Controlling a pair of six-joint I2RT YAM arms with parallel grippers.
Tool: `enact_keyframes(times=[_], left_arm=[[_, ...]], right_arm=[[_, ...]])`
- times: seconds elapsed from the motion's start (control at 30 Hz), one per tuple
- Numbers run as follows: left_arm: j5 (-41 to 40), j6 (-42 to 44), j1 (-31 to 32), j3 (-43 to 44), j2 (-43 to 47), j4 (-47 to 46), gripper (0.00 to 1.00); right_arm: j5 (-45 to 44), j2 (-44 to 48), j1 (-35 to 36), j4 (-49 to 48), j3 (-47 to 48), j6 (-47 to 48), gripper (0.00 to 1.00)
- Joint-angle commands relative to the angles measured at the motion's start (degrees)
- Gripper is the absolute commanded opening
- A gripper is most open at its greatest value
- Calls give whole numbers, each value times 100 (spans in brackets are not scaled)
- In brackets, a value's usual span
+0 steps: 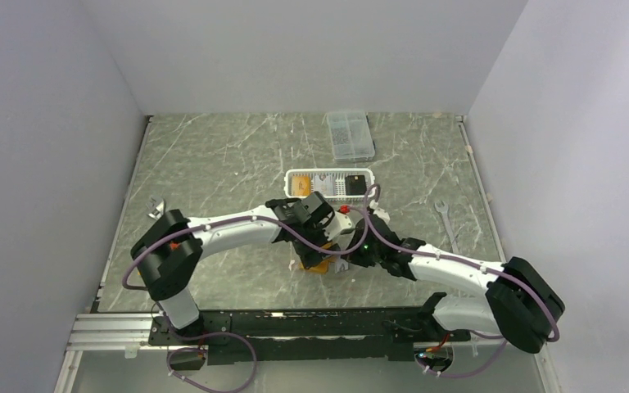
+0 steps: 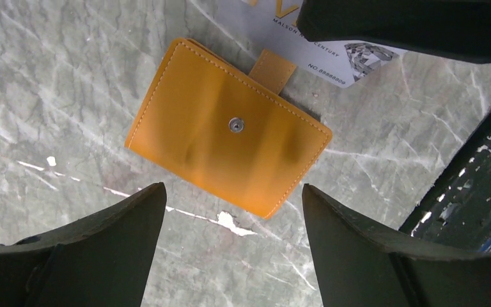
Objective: Put the credit cards into the card holder
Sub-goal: Open the card holder at the center of the board.
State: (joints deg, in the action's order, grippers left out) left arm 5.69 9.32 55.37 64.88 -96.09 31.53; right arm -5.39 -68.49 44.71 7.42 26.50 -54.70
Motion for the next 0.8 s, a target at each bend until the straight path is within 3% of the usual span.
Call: enact_keyframes(times=[0.0, 0.43, 0.77], left_arm=[[-243, -109, 87, 326, -275, -22, 83], [-812, -833, 434, 768, -774, -191, 91], [-2028, -287, 528, 946, -1162, -204, 85]], right_arm=[[36, 73, -152, -126, -307, -50, 0], [432, -107, -358, -1233, -1127, -361, 0], [451, 479, -722, -1319, -1794, -526, 0]])
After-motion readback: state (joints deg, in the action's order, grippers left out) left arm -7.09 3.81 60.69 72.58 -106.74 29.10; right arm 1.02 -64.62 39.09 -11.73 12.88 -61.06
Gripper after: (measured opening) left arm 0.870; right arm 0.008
